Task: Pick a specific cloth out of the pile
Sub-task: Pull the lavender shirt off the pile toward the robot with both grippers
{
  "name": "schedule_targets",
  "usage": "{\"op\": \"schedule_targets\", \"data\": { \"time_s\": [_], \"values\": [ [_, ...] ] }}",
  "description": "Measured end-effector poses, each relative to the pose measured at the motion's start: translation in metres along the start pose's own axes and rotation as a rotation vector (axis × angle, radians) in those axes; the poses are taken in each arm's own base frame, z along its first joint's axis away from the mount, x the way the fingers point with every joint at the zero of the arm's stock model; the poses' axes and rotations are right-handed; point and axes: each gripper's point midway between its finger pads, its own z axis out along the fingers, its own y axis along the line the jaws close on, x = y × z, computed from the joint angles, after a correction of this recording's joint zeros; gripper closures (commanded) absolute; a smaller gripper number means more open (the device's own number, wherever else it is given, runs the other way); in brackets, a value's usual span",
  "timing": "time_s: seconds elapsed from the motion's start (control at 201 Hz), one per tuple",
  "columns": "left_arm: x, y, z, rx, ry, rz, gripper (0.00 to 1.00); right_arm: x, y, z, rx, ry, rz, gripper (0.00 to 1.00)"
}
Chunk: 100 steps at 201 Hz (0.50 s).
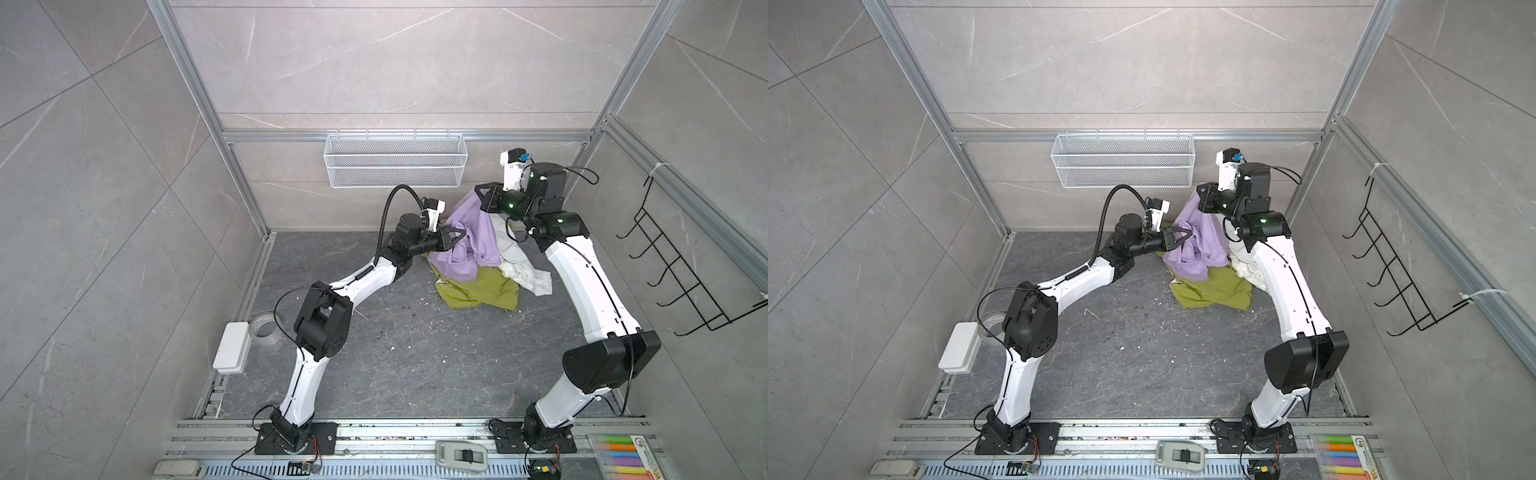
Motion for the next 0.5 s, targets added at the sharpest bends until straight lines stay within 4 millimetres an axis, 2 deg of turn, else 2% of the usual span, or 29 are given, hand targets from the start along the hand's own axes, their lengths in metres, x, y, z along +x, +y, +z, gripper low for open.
{"op": "schedule_targets", "data": {
  "time_s": [0.204,0.498],
  "values": [
    [-0.002,-0.006,-0.001,0.007,-0.003,0.007,1.00,-0.010,0.012,-0.005,-0.019,-0.021,-0.012,1.00],
    [-0.014,-0.026,-0.007,0.027,-0.021,0.035,1.00,-0.015,0.027,-0.008,-0.044,-0.033,-0.024,1.00]
  ]
}}
